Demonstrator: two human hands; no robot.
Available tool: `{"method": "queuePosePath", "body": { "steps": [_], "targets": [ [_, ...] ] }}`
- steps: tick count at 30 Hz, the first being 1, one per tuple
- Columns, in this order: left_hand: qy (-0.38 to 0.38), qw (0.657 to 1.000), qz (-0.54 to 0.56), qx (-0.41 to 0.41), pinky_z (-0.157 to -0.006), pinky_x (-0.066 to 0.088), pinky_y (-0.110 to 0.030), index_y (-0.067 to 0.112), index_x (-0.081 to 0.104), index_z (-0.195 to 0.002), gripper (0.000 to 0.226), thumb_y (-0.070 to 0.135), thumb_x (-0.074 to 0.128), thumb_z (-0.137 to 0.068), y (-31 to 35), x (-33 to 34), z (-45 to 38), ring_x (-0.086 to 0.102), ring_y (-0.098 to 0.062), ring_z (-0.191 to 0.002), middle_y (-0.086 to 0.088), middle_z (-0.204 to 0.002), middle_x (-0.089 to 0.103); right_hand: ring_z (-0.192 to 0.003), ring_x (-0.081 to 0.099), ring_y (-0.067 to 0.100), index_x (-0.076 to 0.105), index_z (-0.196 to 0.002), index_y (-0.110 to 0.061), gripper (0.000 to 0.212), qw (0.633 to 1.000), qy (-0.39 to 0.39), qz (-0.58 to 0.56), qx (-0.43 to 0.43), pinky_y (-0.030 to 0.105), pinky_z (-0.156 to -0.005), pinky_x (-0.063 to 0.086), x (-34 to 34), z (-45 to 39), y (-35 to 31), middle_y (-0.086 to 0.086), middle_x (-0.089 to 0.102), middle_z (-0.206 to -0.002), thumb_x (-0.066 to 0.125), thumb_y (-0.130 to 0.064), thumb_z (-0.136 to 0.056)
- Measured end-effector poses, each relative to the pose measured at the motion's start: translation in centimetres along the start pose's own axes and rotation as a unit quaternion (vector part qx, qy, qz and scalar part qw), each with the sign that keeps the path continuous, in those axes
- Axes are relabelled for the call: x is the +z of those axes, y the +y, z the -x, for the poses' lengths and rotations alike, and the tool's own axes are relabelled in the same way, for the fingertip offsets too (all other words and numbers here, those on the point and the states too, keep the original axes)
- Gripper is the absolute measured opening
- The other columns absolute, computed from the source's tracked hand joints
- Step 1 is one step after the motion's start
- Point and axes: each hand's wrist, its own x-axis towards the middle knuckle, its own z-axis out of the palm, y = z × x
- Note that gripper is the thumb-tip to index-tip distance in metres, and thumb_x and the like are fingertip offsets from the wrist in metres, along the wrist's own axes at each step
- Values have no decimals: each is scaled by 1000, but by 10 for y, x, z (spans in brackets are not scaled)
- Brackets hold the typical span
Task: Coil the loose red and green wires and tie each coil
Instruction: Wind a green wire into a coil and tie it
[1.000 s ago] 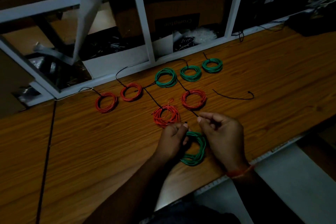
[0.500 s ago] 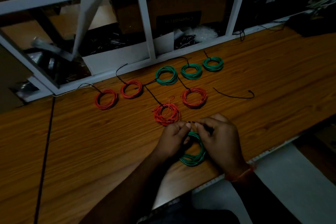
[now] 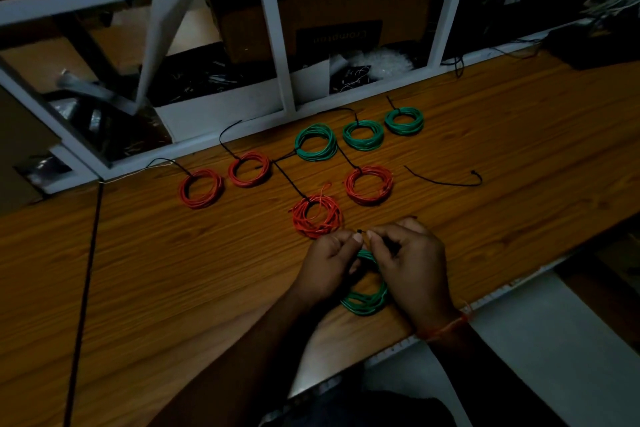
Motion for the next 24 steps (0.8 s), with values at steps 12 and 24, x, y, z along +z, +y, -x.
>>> {"method": "queuePosePath", "body": {
  "steps": [12,24],
  "targets": [
    [-11,1000,-24,9,-53,27,-32,17,64,-79,34,37,51,-104,-3,3,2,38,-15,-51,0,-56,47,-71,63,6,76,-100,-24,16,999,-29,0,21,23,-63,53,-3,-5,-2,-5,67,-82,78,-26,-84],
    [-16,997,-57,51,-54,33,-34,21,64,-78,34,28,48,-108,1,3,6,44,-19,-51,-2,-56,49,-60,63,7,72,-67,-14,30,979,-91,-84,163,31,-58,49,-7,-28,1,-1,68,-61,72,-33,-91]
  ]
}}
